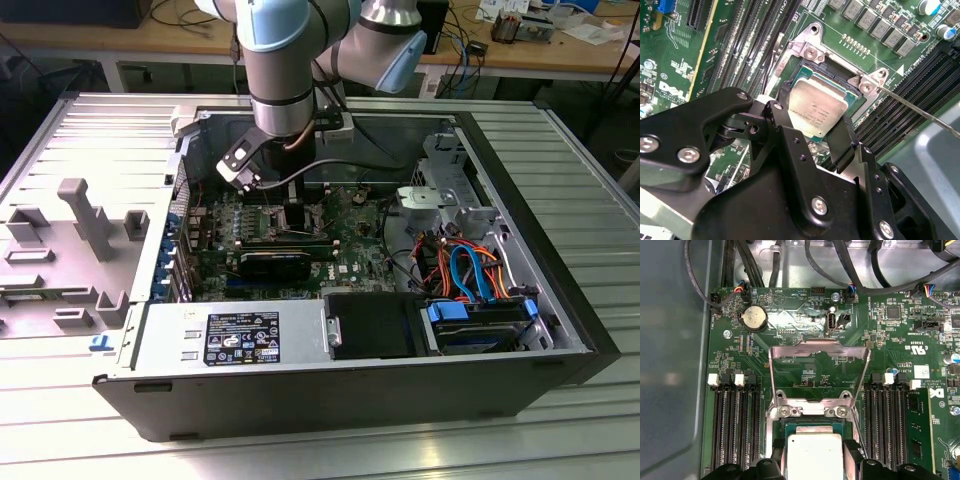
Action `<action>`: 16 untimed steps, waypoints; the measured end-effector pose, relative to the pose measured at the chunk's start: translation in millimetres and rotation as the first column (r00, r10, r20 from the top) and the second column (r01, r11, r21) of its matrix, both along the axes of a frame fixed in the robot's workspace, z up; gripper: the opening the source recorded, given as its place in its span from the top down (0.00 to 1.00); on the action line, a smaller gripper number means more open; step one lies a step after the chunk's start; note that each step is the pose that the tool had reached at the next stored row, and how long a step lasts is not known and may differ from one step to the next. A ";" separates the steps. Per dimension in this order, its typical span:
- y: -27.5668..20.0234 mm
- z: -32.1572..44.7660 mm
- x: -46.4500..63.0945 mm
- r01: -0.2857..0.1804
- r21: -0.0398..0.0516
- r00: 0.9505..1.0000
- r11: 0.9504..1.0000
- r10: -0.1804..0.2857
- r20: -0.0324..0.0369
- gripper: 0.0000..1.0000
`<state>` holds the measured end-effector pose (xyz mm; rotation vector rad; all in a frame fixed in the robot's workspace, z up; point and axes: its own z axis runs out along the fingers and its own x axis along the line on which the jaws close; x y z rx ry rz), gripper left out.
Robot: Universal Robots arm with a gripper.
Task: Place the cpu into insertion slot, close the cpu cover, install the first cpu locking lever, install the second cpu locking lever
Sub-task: 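Place the cpu into insertion slot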
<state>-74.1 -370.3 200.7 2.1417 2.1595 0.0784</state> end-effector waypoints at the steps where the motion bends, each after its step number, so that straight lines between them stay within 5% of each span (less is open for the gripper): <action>1: 0.2 -0.3 0.0 0.001 0.000 1.000 1.000 -0.001 0.000 0.46; 16: 0.4 -2.5 -0.1 0.009 0.001 1.000 1.000 -0.009 0.000 0.46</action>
